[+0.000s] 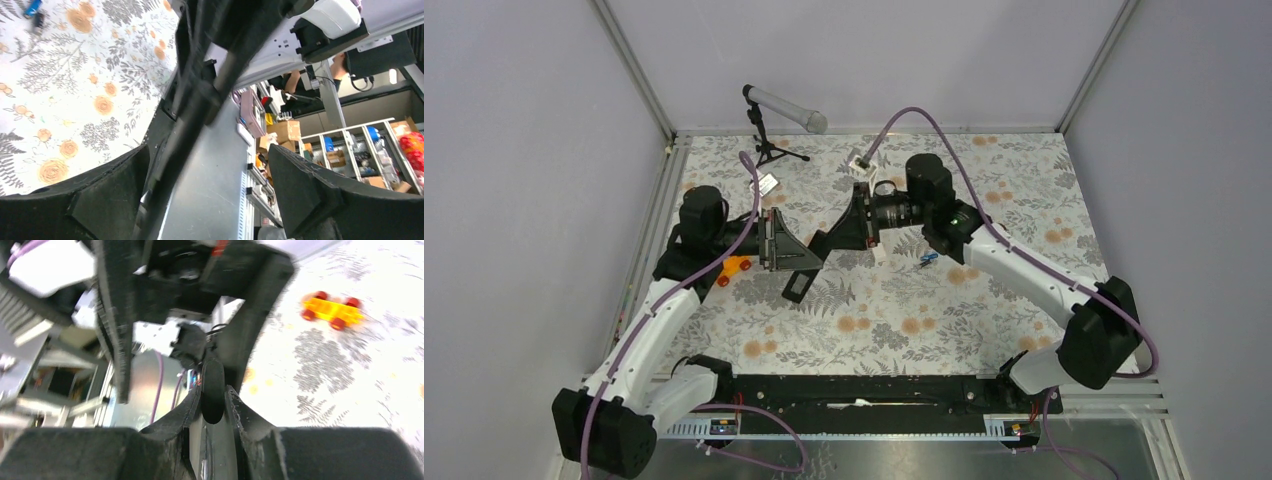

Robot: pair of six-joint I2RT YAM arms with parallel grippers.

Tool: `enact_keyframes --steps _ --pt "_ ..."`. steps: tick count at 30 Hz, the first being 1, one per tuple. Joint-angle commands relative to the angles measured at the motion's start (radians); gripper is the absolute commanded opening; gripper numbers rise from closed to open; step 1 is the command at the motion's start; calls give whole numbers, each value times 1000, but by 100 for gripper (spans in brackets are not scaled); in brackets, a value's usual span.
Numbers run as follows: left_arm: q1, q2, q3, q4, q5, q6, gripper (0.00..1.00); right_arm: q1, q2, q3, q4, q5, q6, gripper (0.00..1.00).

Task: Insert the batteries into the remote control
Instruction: Adjust the remote control.

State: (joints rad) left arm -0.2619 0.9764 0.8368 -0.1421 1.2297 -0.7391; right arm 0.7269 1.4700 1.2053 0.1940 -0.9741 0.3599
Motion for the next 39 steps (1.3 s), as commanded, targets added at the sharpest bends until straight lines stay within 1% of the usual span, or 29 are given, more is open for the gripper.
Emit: enact_keyframes --steps 1,3,5,9,11,14,16,19,23,24,26,31,35,39 --pt "3 -38 -19 26 -95 32 93 -58 -103 -37 35 240 149 0" --pt "2 -50 -60 121 -103 -41 93 -63 -143 -67 47 337 214 0" --pt "1 -72 -102 214 -124 -104 93 -67 -178 -98 72 412 322 0" --pt "1 -107 -165 334 -194 -208 93 -66 -244 -195 223 476 532 0" --pt "1 -114 -203 460 -210 -314 93 -67 -256 -227 270 499 615 0" --pt "1 -128 -238 623 -238 -465 88 -67 -256 -252 298 514 669 0" --pt "1 -137 -247 699 -257 -540 82 -66 -256 -270 320 520 695 0" --pt "1 -155 -230 698 -278 -572 77 -67 -275 -300 326 545 728 0" --pt "1 -167 -205 598 -296 -528 78 -66 -325 -330 300 613 729 0" --pt "1 -162 -200 580 -290 -519 77 -66 -332 -334 297 621 726 0" --pt "1 -149 -204 591 -272 -531 69 -67 -332 -335 297 616 714 0" --pt "1 -129 -201 599 -243 -548 44 -67 -305 -365 400 538 724 0" --pt "1 -126 -185 579 -252 -536 33 -66 -312 -391 419 510 713 0" --pt "1 -111 -181 561 -254 -513 16 -66 -324 -400 411 484 693 0"
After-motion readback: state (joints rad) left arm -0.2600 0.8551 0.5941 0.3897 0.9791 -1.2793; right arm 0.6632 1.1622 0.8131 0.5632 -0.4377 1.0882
